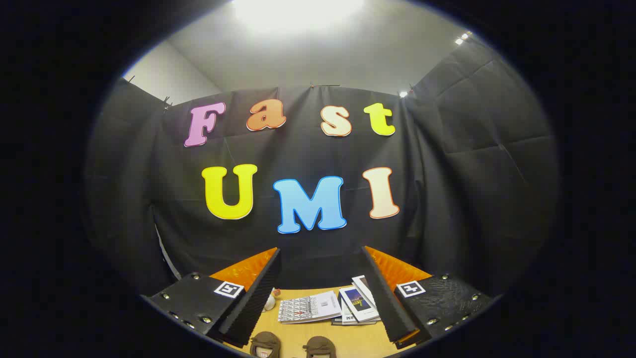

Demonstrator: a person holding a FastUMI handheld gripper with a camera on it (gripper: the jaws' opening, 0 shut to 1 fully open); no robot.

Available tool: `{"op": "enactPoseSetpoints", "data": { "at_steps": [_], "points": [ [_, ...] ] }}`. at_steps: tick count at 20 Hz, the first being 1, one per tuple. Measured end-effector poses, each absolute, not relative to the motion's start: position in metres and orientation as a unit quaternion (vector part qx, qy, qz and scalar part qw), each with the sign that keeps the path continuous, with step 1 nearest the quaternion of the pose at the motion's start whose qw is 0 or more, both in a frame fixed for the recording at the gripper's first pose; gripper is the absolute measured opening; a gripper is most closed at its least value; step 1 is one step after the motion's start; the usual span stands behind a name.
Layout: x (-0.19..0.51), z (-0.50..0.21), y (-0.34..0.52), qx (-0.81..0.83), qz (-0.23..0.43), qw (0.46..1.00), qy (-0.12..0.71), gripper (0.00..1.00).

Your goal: Open the storage box then place both shoes into the box .Put the left shoe in first, then the right shoe, with the right side of both shoes facing outward in a uniform manner.

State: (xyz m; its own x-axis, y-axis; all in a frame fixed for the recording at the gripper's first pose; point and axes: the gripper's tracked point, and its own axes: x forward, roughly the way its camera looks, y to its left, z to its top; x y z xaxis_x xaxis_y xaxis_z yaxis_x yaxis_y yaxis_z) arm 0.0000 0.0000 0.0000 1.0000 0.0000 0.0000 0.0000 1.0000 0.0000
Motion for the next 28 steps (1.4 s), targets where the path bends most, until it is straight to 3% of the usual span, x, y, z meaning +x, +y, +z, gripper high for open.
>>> {"op": "enactPoseSetpoints", "data": {
  "at_steps": [4, 23, 28],
  "points": [
    [0.014, -0.001, -0.017, -0.018, -0.022, 1.0, -0.007, 0.96],
    [0.034, -0.025, 0.019, 0.013, 0.03, 0.999, 0.015, 0.96],
    [0.036, -0.045, 0.042, 0.031, 0.07, 0.997, 0.03, 0.96]
  ]
}}
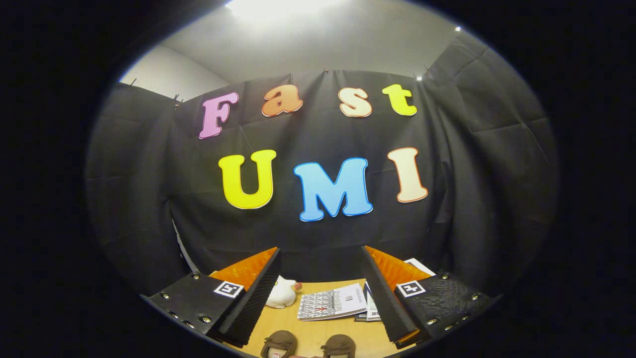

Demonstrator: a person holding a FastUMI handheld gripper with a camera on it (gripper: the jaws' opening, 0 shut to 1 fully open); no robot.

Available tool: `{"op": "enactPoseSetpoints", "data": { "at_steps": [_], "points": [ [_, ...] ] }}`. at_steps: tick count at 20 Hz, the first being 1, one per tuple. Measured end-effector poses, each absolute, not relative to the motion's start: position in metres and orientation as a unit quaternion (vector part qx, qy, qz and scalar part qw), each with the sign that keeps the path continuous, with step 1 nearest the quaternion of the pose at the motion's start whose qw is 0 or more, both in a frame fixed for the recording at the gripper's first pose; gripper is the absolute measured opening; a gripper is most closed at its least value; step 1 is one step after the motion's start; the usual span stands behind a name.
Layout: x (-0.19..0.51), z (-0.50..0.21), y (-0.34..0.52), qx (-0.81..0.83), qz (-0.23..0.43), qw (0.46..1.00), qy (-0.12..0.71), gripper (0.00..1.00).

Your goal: Open the storage box then place both shoes into the box .Put the left shoe in first, then the right shoe, with the right side of both shoes facing outward in a uniform manner.

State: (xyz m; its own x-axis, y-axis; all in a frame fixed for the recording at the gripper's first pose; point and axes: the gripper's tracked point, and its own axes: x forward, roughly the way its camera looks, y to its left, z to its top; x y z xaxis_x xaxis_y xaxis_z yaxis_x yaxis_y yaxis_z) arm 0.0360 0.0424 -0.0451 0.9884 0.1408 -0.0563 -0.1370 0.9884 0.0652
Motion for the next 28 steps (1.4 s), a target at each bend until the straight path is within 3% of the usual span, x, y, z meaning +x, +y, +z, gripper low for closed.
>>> {"op": "enactPoseSetpoints", "data": {
  "at_steps": [12, 28],
  "points": [
    [0.032, -0.134, 0.138, 0.105, 0.214, 0.962, 0.134, 0.96],
    [-0.007, -0.285, 0.271, 0.219, 0.374, 0.831, 0.349, 0.96]
  ]
}}
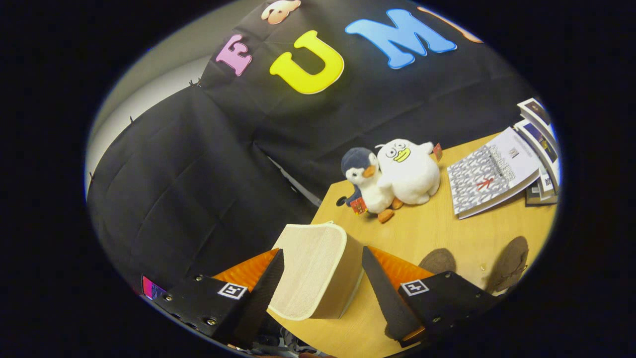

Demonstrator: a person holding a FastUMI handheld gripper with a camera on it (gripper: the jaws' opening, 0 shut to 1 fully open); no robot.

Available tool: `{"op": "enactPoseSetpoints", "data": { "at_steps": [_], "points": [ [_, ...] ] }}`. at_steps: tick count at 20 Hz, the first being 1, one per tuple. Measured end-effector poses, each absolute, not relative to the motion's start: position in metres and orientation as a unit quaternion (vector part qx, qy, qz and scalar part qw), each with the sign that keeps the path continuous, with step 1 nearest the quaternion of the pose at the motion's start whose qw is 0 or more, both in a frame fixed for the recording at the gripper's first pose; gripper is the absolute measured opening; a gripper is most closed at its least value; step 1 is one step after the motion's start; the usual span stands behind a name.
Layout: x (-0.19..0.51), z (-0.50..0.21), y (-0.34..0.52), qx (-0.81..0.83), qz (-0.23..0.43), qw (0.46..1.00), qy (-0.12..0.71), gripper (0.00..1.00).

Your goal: Open the storage box then place both shoes into the box .Put the left shoe in first, then the right shoe, with the right side of both shoes facing outward in a uniform manner.

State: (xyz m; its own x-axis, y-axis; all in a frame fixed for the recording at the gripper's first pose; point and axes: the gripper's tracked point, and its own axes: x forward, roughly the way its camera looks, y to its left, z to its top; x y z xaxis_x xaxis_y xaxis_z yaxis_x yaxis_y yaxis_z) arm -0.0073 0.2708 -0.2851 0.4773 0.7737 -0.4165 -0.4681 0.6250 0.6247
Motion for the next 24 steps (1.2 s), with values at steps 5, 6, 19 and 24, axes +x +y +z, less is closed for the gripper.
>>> {"op": "enactPoseSetpoints", "data": {
  "at_steps": [5, 6, 19, 24],
  "points": [
    [-0.026, -0.338, 0.303, 0.238, 0.394, 0.783, 0.418, 0.96],
    [-0.029, -0.347, 0.309, 0.241, 0.396, 0.774, 0.431, 0.96],
    [-0.057, -0.375, 0.354, 0.263, 0.45, 0.708, 0.477, 0.82],
    [-0.051, -0.366, 0.351, 0.313, 0.428, 0.696, 0.485, 0.13]
  ]
}}
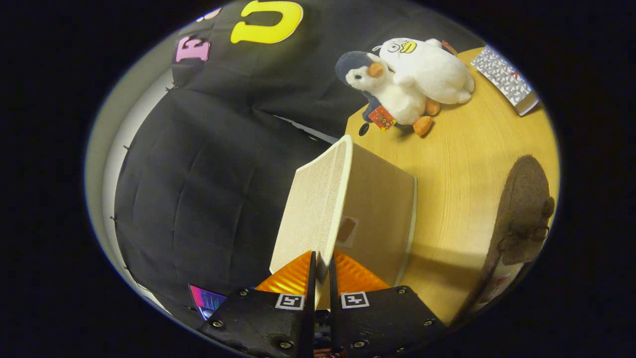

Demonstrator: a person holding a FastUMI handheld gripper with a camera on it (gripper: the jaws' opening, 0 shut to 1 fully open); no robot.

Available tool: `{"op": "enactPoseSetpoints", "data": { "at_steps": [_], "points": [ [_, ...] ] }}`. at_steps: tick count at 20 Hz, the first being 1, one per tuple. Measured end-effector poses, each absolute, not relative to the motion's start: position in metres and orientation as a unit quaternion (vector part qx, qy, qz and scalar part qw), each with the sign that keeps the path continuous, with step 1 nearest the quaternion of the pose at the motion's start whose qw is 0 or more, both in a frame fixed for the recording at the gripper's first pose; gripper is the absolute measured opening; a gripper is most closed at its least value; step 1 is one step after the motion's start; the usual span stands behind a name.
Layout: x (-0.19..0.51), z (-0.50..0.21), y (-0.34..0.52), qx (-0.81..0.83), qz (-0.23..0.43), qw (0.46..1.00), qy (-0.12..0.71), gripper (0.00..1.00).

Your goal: Open the storage box then place both shoes into the box .Put the left shoe in first, then the right shoe, with the right side of both shoes facing outward in a uniform manner.

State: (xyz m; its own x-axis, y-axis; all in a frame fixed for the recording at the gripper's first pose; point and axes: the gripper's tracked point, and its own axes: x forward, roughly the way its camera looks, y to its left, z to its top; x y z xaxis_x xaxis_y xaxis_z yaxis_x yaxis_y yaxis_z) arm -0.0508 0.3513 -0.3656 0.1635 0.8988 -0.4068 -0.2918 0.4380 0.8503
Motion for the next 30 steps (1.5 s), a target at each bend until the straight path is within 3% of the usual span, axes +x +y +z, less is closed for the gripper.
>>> {"op": "enactPoseSetpoints", "data": {
  "at_steps": [8, 11, 12, 16, 30],
  "points": [
    [-0.053, -0.327, 0.357, 0.282, 0.447, 0.717, 0.455, 0.12],
    [-0.052, -0.351, 0.351, 0.233, 0.425, 0.732, 0.479, 0.12],
    [-0.054, -0.351, 0.353, 0.252, 0.422, 0.721, 0.489, 0.01],
    [-0.049, -0.343, 0.356, 0.256, 0.419, 0.72, 0.49, 0.0],
    [-0.065, -0.204, 0.471, 0.158, 0.475, 0.735, 0.457, 0.0]
  ]
}}
